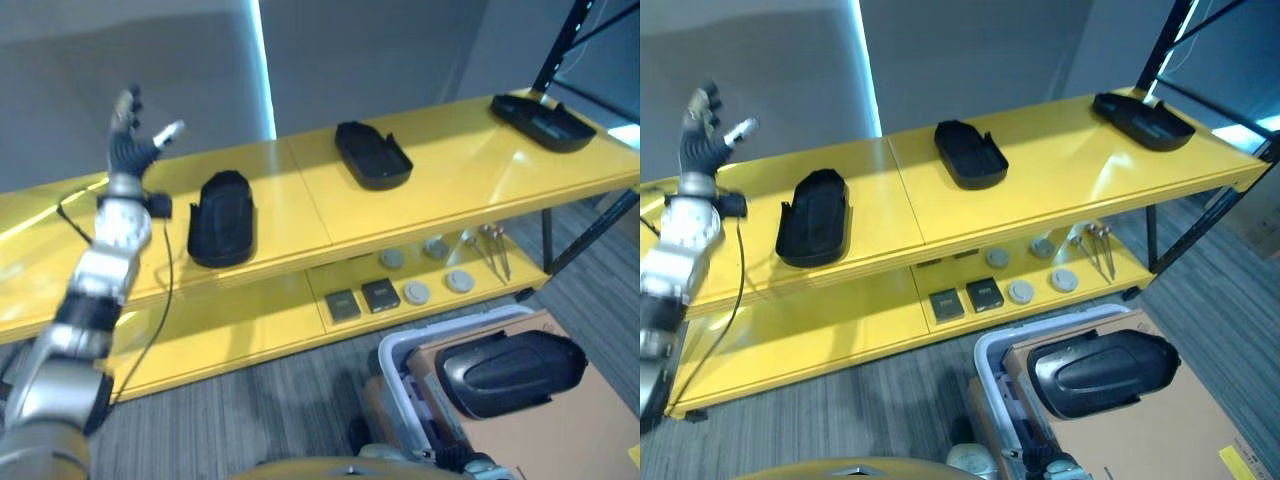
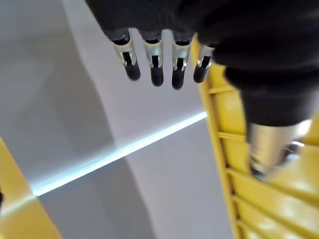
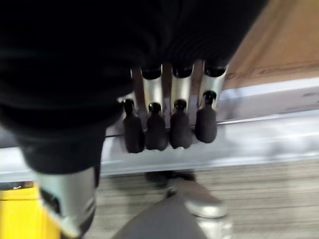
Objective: Move parts from the plastic box to the shelf.
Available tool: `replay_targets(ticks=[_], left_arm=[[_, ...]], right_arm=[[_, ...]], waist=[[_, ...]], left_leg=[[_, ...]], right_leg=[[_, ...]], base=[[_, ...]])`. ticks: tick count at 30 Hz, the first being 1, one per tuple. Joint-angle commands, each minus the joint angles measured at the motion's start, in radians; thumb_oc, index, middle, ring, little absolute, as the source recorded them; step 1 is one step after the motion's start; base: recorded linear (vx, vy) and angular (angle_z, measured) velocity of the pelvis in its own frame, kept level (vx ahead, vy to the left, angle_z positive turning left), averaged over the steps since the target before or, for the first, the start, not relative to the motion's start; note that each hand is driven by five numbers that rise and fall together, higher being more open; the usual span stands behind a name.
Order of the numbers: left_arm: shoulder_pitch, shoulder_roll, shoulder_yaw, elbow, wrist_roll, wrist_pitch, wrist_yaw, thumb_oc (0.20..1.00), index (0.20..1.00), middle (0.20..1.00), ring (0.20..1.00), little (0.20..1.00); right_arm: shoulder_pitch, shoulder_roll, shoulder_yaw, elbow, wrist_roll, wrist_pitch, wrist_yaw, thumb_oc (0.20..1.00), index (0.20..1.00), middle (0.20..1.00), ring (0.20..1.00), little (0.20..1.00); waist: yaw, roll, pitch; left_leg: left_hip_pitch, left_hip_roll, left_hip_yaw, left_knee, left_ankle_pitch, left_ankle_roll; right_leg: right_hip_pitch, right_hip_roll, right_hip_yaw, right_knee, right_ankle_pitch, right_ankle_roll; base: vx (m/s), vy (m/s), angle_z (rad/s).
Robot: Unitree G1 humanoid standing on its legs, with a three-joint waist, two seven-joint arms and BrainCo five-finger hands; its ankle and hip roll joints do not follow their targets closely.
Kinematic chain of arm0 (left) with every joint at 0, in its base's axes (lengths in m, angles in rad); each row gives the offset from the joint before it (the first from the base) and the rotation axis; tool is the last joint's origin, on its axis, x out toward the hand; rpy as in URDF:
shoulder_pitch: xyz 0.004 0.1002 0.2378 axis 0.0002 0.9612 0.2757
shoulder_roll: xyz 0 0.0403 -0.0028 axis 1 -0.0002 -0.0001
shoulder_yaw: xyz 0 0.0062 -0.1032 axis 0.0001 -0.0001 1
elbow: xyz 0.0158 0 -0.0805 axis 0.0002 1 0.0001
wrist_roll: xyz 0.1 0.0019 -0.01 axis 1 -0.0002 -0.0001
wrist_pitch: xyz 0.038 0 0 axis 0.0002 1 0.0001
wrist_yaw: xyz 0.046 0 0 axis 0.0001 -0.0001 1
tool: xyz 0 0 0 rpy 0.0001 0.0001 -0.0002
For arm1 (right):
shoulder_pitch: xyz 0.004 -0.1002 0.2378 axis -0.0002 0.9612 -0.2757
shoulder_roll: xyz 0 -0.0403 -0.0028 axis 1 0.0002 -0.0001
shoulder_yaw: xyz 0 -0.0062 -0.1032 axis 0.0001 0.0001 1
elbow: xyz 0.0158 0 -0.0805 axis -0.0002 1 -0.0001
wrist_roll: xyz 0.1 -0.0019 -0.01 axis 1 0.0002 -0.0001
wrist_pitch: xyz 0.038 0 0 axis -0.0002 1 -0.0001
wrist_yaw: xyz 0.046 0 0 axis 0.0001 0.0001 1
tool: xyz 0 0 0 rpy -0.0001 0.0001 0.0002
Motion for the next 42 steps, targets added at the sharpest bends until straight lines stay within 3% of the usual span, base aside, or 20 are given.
replay_targets(ticks=[1,6,12,24,42], left_arm=[[-0.056,-0.017,0.036,0.023,0.094,-0.071,-0.071,0.2,0.2,0.2,0.2,0.2],[0.182,-0.084,0.033,-0.136,0.105,-0.081,-0.171,0.2,0.2,0.2,0.2,0.2],[0.284,-0.1,-0.005,-0.096,0.077,-0.063,-0.221,0.2,0.2,0.2,0.2,0.2],[0.11,-0.097,-0.042,0.117,0.082,-0.056,-0.157,0.2,0.2,0.2,0.2,0.2],[-0.15,-0.057,-0.053,0.379,0.109,-0.04,-0.007,0.2,0.2,0.2,0.2,0.2]], right_arm=[[-0.015,0.039,-0.006,0.086,-0.047,-0.025,0.025,1.0,1.0,1.0,1.0,1.0],[0.015,0.061,-0.033,0.071,-0.035,-0.044,0.016,1.0,1.0,1.0,1.0,1.0],[0.027,0.066,-0.036,0.067,-0.031,-0.051,0.004,1.0,1.0,1.0,1.0,1.0],[0.009,0.046,0.005,0.036,-0.052,-0.052,-0.014,1.0,1.0,1.0,1.0,1.0],[-0.002,0.029,0.03,0.033,-0.03,-0.06,-0.03,1.0,1.0,1.0,1.0,1.0]], waist=[[0.002,-0.007,0.024],[0.016,-0.025,0.024],[0.017,-0.031,0.058],[-0.019,-0.034,0.137],[-0.067,-0.043,0.172]], left_leg=[[0.015,0.013,0.03,0.0,0.011,-0.018],[0.013,0.014,0.038,0.0,0.009,-0.011],[-0.011,0.014,0.044,0.0,0.013,-0.007],[-0.092,0.021,0.066,0.0,0.039,-0.018],[-0.123,0.036,0.104,0.0,0.047,-0.028]], right_leg=[[0.087,-0.092,-0.004,0.054,-0.088,0.091],[0.082,-0.089,-0.004,0.049,-0.082,0.09],[0.055,-0.084,0.003,0.039,-0.071,0.094],[-0.037,-0.076,0.022,0.027,-0.03,0.101],[-0.099,-0.061,0.06,0.021,-0.008,0.106]], base=[[0.0,0.007,0.13],[-0.02,-0.008,0.02],[-0.03,-0.005,-0.02],[-0.04,-0.002,-0.05],[0.0,-0.002,-0.07]])
